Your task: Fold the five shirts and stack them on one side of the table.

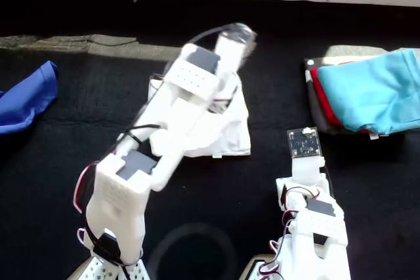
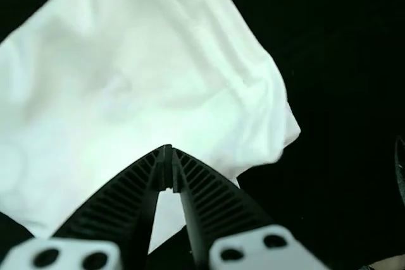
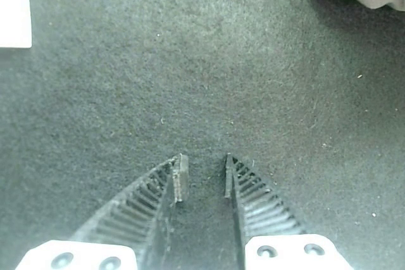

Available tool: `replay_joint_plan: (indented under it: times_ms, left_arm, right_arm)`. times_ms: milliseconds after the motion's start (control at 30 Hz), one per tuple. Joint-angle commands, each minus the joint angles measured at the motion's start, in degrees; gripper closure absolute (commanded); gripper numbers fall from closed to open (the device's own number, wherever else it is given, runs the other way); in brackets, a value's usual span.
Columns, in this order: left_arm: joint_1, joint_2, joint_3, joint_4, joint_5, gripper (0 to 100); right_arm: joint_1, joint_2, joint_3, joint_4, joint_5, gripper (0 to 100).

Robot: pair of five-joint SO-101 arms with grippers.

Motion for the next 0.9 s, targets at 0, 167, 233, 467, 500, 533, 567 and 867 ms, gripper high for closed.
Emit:
replay_joint_plan:
  times_ms: [0,167,233,467,500,533,567,867]
  left_arm:
    - [-1.01,-3.38,0.13,-4.04,0.35,99]
    - [3.3,0.04,2.68,-5.71,0.44,99]
    - [5.67,1.01,2.68,-4.84,0.44,99]
    - [13.05,1.54,2.68,2.73,0.44,99]
    - [13.41,1.54,2.68,3.16,0.44,99]
    - [13.41,1.63,2.68,3.25,0.44,99]
    - [13.41,1.63,2.77,3.25,0.44,99]
    - [12.44,1.54,-0.84,3.16,0.35,99]
  right_arm:
    - [0.31,-0.13,0.75,-1.01,0.0,88.6]
    - [0.31,-0.13,0.75,-1.01,0.0,88.6]
    - [0.31,-0.13,0.75,-1.01,0.0,88.6]
    - [0.31,-0.13,0.75,-1.01,0.0,88.6]
    - [0.31,-0.13,0.75,-1.01,0.0,88.6]
    - [0.31,-0.13,0.75,-1.01,0.0,88.6]
    - [0.31,-0.13,0.75,-1.01,0.0,88.6]
    - [0.31,-0.13,0.75,-1.01,0.0,88.6]
